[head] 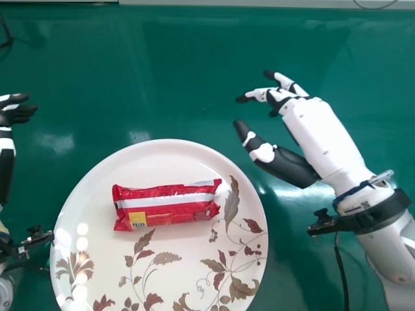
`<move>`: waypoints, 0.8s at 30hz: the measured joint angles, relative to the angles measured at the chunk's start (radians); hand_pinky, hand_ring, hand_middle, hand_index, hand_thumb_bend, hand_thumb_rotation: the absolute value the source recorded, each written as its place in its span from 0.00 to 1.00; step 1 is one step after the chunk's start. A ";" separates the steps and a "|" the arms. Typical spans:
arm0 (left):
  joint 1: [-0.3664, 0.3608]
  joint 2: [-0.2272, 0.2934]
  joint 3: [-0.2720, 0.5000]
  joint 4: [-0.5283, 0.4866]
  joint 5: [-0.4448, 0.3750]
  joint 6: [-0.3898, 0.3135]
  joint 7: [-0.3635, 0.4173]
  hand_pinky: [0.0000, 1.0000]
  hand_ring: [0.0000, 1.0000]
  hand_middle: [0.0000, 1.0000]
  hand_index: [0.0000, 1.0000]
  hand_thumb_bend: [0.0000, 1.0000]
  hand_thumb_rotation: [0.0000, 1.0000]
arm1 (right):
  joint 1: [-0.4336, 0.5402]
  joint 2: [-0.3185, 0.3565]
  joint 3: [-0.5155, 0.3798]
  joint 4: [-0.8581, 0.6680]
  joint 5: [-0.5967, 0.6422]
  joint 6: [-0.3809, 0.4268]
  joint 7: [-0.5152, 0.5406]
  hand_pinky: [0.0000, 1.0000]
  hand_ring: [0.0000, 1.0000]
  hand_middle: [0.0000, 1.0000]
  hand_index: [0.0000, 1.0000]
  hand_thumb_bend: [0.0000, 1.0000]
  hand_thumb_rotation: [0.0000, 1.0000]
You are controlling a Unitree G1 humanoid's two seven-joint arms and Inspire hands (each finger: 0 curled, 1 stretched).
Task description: Pick up biscuit and place it in the plate
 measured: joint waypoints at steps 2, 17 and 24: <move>0.002 0.000 0.005 -0.002 0.000 -0.001 0.000 0.71 0.67 0.63 0.70 0.24 0.55 | 0.003 0.015 -0.016 0.000 0.001 0.000 -0.028 0.41 0.59 0.79 0.76 0.64 0.54; 0.027 -0.010 0.014 -0.005 0.045 0.013 0.024 0.57 0.60 0.61 0.70 0.25 0.53 | 0.025 0.124 -0.046 0.162 -0.007 -0.098 -0.316 0.51 0.66 0.71 0.68 0.56 0.40; 0.029 -0.039 0.011 -0.043 0.048 0.052 0.024 0.58 0.61 0.63 0.69 0.23 0.49 | 0.021 0.154 -0.045 0.251 0.002 -0.146 -0.400 0.49 0.64 0.69 0.67 0.53 0.38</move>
